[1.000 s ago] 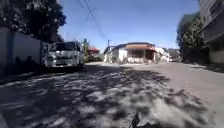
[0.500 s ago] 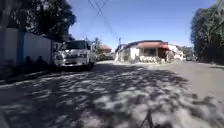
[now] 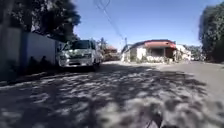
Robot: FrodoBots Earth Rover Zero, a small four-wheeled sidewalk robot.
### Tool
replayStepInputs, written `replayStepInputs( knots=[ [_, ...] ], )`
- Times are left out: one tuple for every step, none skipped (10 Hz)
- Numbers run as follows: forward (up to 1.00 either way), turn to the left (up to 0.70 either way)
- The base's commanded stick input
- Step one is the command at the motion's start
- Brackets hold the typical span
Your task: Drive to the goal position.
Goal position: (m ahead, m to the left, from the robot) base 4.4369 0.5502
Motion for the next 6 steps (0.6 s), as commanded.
replayStepInputs(
  knots=[
    [0.70, 0.00],
    [0.70, 0.00],
    [0.70, 0.00],
    [0.70, 0.00],
    [0.70, 0.00],
    [0.70, 0.00]
  ],
)
